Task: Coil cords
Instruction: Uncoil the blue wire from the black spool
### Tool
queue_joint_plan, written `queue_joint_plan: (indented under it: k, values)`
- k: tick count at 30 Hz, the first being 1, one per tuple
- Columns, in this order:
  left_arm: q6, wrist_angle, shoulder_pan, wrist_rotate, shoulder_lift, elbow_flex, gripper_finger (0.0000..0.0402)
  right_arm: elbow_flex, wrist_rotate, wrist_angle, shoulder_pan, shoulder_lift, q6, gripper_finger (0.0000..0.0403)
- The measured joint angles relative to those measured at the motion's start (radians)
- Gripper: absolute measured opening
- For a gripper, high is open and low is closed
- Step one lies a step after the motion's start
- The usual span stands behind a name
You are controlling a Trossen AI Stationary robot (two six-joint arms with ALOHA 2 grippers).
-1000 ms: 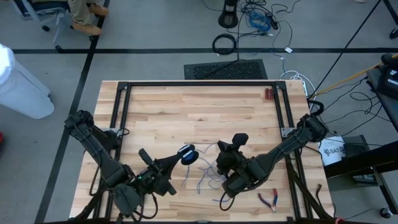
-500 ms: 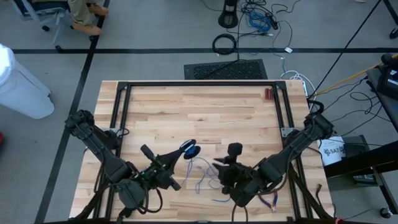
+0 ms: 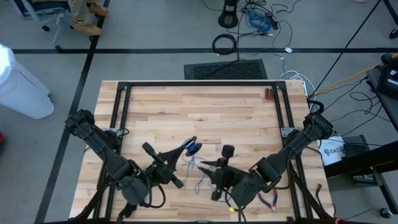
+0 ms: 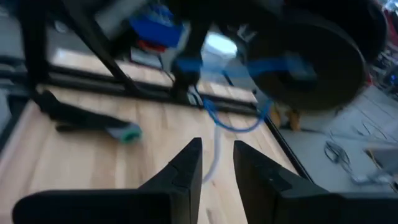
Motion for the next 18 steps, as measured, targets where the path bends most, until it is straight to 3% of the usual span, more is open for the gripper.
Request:
queue_joint_plan:
  k: [3, 18]
  values:
    - [-0.006, 0.002, 0.002, 0.031, 0.000, 0.000, 0.0006, 0.000, -0.002, 0.065, -0.006, 0.023, -0.039, 0.0080]
    - [0.003, 0.001, -0.005, 0.037, 0.000, 0.000, 0.0008, 0.000, -0.004, 0.059, -0.041, 0.066, -0.036, 0.0091]
